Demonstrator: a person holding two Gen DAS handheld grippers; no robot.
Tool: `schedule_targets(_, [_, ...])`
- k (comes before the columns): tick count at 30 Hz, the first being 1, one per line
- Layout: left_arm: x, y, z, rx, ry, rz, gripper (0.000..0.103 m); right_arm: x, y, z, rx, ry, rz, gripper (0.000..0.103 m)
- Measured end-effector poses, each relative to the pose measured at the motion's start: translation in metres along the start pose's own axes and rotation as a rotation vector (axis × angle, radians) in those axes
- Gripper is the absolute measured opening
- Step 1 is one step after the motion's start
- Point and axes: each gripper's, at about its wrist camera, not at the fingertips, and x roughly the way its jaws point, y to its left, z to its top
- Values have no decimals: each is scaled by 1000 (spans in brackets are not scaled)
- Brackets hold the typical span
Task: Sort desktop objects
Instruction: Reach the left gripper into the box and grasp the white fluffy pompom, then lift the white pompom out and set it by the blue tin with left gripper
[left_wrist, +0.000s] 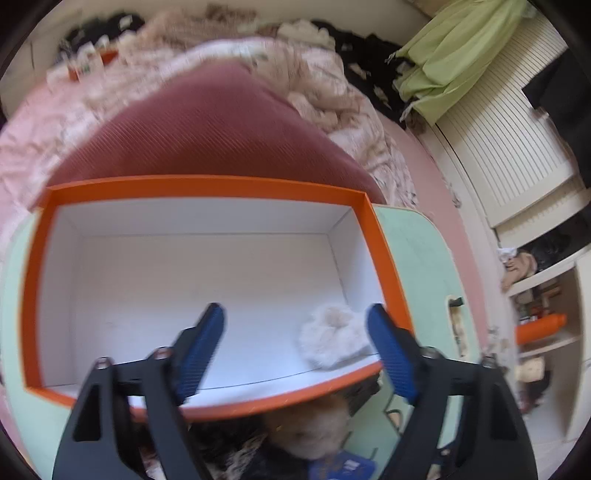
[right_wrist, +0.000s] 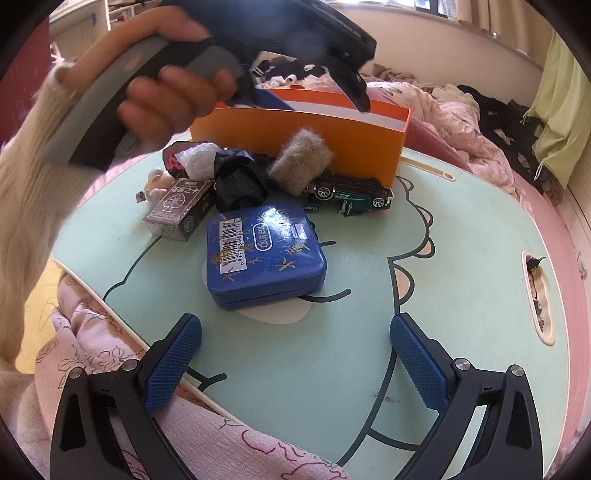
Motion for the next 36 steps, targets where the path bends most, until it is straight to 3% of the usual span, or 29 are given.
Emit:
schedule_targets(7, [22,-13,3,1,83,-60,69,0,0,0,-2,0,1,102])
schedule_targets(12, [44,-18,2,9,178,-36,49,0,0,0,-4,-1,3,102])
schedule_targets(17, [43,-15,0,16,183,-79,31,0,0,0,-7,-1,6,102])
schedule_targets(18, [40,-14,0,11,174,-80,27,-1,0,0,-7,-1,6,102])
schedule_targets(19, [38,-12,0,11,170,-80,14,0,0,0,-7,-2,7,102])
schedule_targets(22, [28,-6,-1,10,142,-96,9,0,0,0,-8,-2,8,102])
schedule_targets(27, [-10,9,3,3,25,-109,0,0,0,-1,-10,-2,9,102])
schedule_targets(33, [-74,14,-12,42,-137,-152,0,0,-1,-1,-13,-2,11,102])
schedule_targets(36, [-78,13,-13,45,-143,-144,1,0,0,0,-14,-1,11,102])
